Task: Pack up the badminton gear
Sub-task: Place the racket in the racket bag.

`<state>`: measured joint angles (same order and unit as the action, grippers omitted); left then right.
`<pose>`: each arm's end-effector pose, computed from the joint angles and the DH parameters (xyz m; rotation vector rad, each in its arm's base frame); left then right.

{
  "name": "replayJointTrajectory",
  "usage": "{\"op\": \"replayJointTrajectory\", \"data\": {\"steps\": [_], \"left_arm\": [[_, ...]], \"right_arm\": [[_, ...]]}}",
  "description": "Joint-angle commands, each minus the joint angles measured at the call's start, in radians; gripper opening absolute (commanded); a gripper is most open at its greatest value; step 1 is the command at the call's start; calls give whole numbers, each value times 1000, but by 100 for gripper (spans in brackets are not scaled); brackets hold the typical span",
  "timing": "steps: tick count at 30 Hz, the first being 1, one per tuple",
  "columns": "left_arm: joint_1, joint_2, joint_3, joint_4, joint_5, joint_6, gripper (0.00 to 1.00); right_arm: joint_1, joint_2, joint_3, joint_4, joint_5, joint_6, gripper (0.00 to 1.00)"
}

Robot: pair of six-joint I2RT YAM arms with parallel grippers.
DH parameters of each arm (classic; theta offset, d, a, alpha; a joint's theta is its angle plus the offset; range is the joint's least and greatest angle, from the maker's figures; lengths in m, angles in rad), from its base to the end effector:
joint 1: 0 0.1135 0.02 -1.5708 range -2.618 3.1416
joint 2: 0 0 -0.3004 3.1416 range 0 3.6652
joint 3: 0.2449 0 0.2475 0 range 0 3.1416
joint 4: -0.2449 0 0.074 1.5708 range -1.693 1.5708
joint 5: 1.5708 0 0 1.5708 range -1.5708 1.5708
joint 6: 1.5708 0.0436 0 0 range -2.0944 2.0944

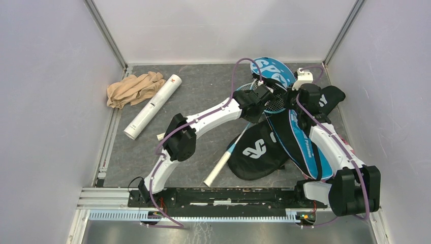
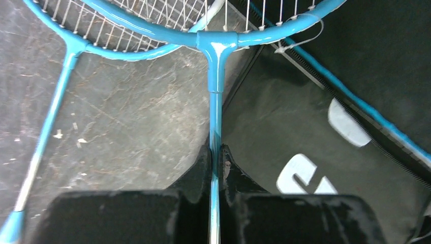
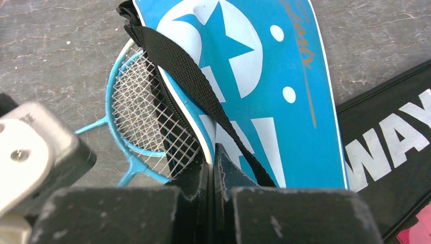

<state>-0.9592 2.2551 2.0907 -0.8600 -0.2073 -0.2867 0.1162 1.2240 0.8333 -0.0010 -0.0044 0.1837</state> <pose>0.3043 -0.4183 0.2665 0.7782 2.4537 -0.2033 0.2696 0.0317 0.3152 0.0635 1.9669 0.2009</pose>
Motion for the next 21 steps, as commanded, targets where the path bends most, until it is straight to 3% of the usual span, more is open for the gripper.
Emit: {"op": "replayJointTrajectory", "data": {"steps": [1, 12, 17, 21], "left_arm": [[22, 37, 86, 75, 79, -219, 2], [98, 56, -83, 450, 425, -381, 28], [132, 24, -214, 557, 549, -358, 40], [134, -51, -369, 638, 605, -338, 57]], "right_arm": [[5, -15, 4, 45, -44, 47, 0], [-4, 12, 42, 17, -42, 39, 0], [-18, 22, 60, 9, -50, 39, 0], [-31, 32, 73, 4, -61, 40, 0]]}}
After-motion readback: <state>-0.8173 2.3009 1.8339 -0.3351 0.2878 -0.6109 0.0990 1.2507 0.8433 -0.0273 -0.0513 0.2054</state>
